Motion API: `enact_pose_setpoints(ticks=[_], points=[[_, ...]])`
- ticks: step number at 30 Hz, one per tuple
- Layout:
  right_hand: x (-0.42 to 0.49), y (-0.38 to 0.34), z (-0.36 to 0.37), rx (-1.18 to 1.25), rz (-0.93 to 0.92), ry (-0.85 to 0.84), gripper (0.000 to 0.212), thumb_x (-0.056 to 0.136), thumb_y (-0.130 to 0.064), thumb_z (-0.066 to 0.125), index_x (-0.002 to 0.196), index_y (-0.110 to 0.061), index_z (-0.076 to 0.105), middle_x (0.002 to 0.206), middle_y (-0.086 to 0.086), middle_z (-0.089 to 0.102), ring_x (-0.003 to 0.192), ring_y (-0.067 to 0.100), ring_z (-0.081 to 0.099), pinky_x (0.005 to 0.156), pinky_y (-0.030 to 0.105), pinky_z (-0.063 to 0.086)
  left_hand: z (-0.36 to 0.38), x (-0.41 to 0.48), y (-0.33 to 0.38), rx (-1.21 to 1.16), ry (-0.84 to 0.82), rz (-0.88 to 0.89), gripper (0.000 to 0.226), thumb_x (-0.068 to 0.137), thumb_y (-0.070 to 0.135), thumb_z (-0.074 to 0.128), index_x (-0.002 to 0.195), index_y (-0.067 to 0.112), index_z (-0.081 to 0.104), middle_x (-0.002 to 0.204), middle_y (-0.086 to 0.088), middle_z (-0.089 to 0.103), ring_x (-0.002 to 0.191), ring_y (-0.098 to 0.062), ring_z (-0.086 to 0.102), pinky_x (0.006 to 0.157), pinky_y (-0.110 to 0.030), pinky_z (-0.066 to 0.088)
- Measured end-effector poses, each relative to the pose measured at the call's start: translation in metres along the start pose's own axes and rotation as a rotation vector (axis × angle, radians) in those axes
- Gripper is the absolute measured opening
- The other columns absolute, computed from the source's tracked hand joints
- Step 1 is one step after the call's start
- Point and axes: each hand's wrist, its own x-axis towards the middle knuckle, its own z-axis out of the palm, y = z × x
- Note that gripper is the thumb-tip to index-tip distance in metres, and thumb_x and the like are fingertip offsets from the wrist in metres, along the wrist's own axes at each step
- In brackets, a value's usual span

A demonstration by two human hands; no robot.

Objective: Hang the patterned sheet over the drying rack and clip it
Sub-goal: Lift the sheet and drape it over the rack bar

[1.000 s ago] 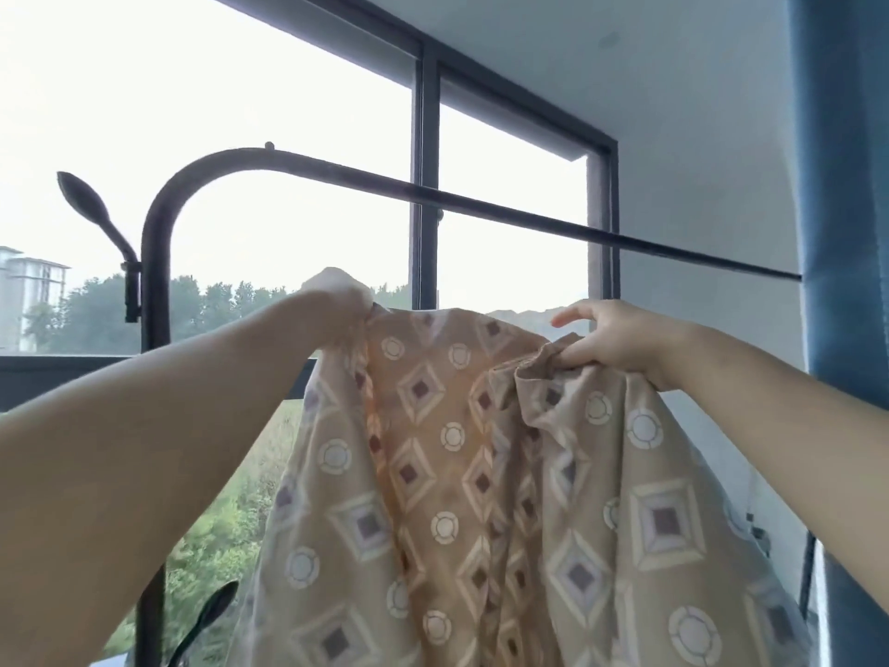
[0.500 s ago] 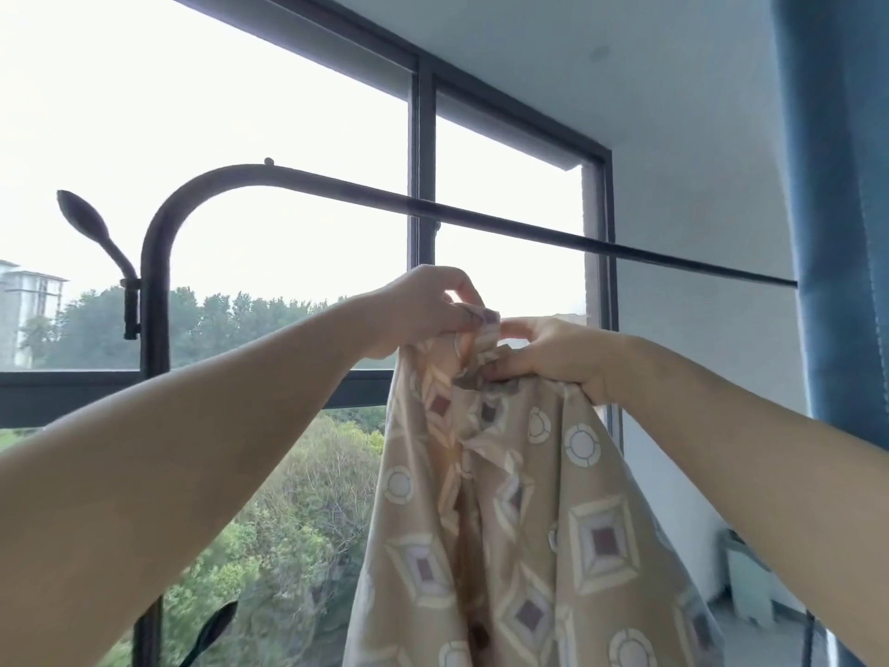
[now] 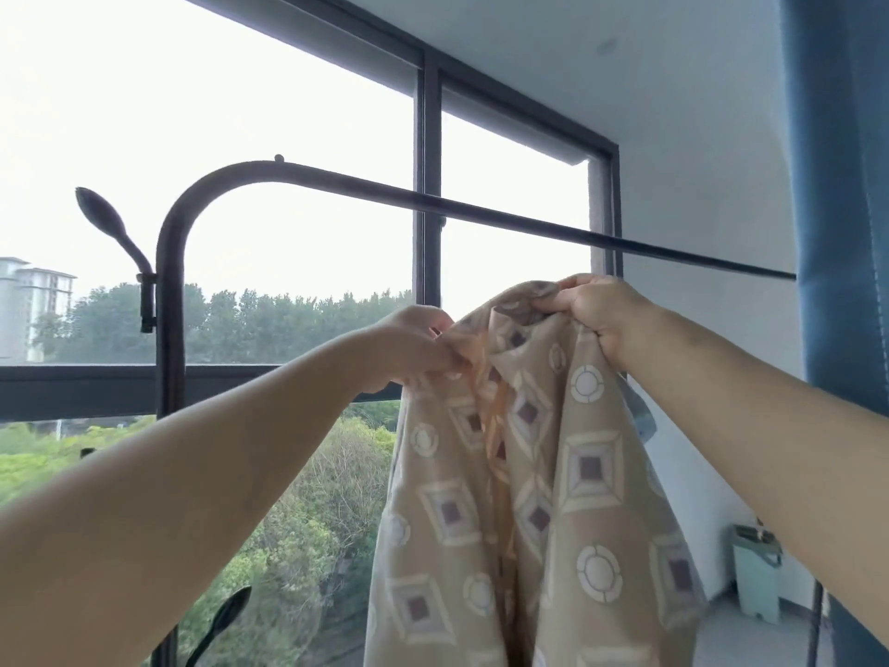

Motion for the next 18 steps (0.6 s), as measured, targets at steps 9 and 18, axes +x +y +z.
enact_pose_setpoints(ticks=[9,18], points=[[0.013,-0.023,-0.031,0.040,-0.219,0.295,0.021,0.080,-0.001,0.067,0.074,-0.016,0.055,0.083,0.008,0.063,0.075,0.021,0.062,0.067,0.030,0.056,-0.022,-0.001,-0.013,-0.224,0.330,-0.110,0.028,0.086,0.035,0.063,0.080,0.008,0.059,0.077,-0.007,0.063,0.065,-0.021,0.059,0.057,-0.028,0.052],[-0.003,0.020,-0.039,-0.437,-0.067,0.091,0.014,0.080,-0.007,0.072,0.086,-0.008,0.060,0.091,0.016,0.064,0.077,0.023,0.059,0.067,0.033,0.051,-0.044,-0.008,-0.019,-0.029,0.316,0.012,0.028,0.082,0.031,0.069,0.067,0.011,0.058,0.062,-0.005,0.056,0.047,-0.013,0.047,0.046,-0.023,0.039]])
